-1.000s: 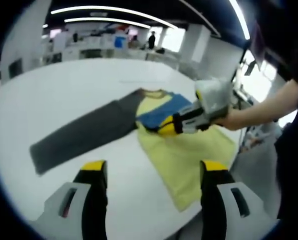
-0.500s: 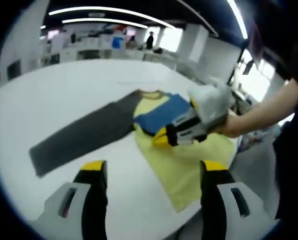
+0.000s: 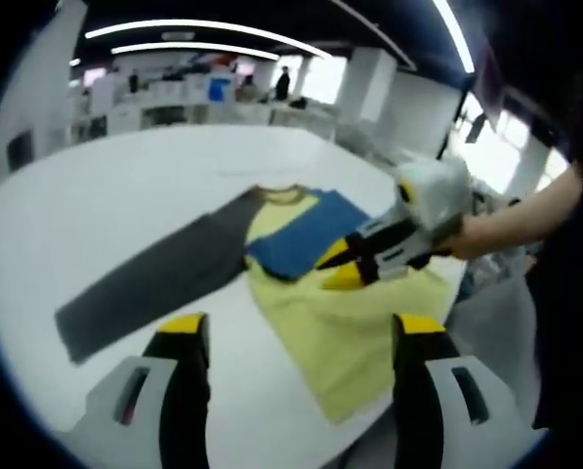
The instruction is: Fold the garment on the visible template until the final outline fits inside the template.
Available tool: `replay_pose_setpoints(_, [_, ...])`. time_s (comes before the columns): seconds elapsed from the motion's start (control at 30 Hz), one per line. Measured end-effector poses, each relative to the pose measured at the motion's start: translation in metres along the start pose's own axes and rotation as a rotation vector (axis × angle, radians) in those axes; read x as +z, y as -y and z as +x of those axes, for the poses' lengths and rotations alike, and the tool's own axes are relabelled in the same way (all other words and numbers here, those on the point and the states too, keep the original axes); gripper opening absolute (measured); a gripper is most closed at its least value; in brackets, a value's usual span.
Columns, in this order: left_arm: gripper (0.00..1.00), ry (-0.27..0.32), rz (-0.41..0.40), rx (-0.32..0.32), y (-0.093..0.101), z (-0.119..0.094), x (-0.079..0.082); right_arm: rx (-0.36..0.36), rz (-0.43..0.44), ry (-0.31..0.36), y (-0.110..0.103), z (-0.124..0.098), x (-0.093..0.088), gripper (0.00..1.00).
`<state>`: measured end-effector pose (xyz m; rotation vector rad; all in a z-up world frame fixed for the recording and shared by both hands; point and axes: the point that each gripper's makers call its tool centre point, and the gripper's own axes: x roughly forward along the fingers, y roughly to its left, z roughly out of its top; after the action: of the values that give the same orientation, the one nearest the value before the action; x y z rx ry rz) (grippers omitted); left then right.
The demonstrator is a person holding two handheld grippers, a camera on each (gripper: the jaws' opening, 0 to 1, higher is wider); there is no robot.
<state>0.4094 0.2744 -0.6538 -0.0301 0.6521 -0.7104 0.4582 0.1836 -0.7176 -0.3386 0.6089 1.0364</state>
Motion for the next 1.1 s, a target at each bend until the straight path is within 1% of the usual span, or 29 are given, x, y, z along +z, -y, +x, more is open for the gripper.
replay_pose_setpoints(0.03, [0.72, 0.000, 0.006, -0.002, 0.001, -0.001, 0.001, 0.001, 0.002, 0.006, 0.000, -0.005, 0.000, 0.26])
replay_pose_setpoints(0.13, [0.73, 0.005, 0.024, -0.006, 0.009, -0.004, 0.008, -0.001, 0.004, 0.031, 0.001, -0.027, 0.002, 0.31])
replay_pose_setpoints(0.2, [0.73, 0.016, 0.024, -0.010, 0.012, -0.007, 0.012, -0.009, 0.025, 0.047, 0.003, -0.038, 0.002, 0.35])
replay_pose_setpoints(0.27, [0.73, 0.030, 0.023, -0.014, 0.018, -0.009, 0.017, -0.023, 0.034, 0.066, 0.006, -0.056, 0.000, 0.41])
replay_pose_setpoints(0.3, [0.73, 0.031, 0.023, -0.014, 0.019, -0.010, 0.018, -0.029, 0.045, 0.072, 0.007, -0.062, -0.001, 0.43])
replay_pose_setpoints(0.4, [0.75, 0.032, 0.023, -0.010, 0.026, -0.012, 0.019, -0.038, 0.055, 0.081, 0.010, -0.079, -0.006, 0.52])
replay_pose_setpoints(0.43, [0.75, 0.032, 0.025, -0.009, 0.029, -0.013, 0.020, -0.046, 0.062, 0.082, 0.011, -0.090, -0.011, 0.55])
replay_pose_setpoints(0.47, [0.75, 0.032, 0.026, -0.010, 0.031, -0.014, 0.020, -0.047, 0.065, 0.083, 0.012, -0.093, -0.012, 0.58])
replay_pose_setpoints(0.53, [0.76, 0.034, 0.028, -0.014, 0.038, -0.016, 0.022, -0.053, 0.082, 0.088, 0.014, -0.107, -0.017, 0.64])
replay_pose_setpoints(0.63, [0.76, 0.036, 0.035, -0.013, 0.045, -0.018, 0.024, -0.069, 0.083, 0.096, 0.018, -0.128, -0.023, 0.71])
replay_pose_setpoints(0.7, [0.76, 0.035, 0.042, -0.009, 0.049, -0.020, 0.026, -0.075, 0.086, 0.103, 0.020, -0.138, -0.024, 0.75])
replay_pose_setpoints(0.73, [0.76, 0.035, 0.045, -0.008, 0.051, -0.021, 0.027, -0.078, 0.095, 0.116, 0.023, -0.146, -0.024, 0.76])
replay_pose_setpoints(0.8, [0.77, 0.036, 0.049, -0.003, 0.052, -0.022, 0.028, -0.086, 0.110, 0.136, 0.027, -0.160, -0.026, 0.80])
replay_pose_setpoints(0.87, [0.77, 0.037, 0.052, 0.003, 0.052, -0.024, 0.030, -0.091, 0.112, 0.138, 0.030, -0.171, -0.029, 0.82])
replay_pose_setpoints(0.9, [0.79, 0.037, 0.052, 0.007, 0.051, -0.025, 0.031, -0.093, 0.113, 0.136, 0.031, -0.174, -0.030, 0.84])
replay_pose_setpoints(0.93, [0.82, 0.047, 0.049, 0.035, 0.047, -0.027, 0.034, -0.097, 0.125, 0.123, 0.034, -0.182, -0.037, 0.84])
replay_pose_setpoints(0.97, [0.86, 0.050, 0.050, 0.040, 0.046, -0.028, 0.035, -0.098, 0.137, 0.115, 0.035, -0.186, -0.041, 0.85])
replay_pose_setpoints(1.1, [0.88, 0.055, 0.038, 0.067, 0.040, -0.034, 0.038, -0.123, 0.143, 0.130, 0.040, -0.209, -0.051, 0.90])
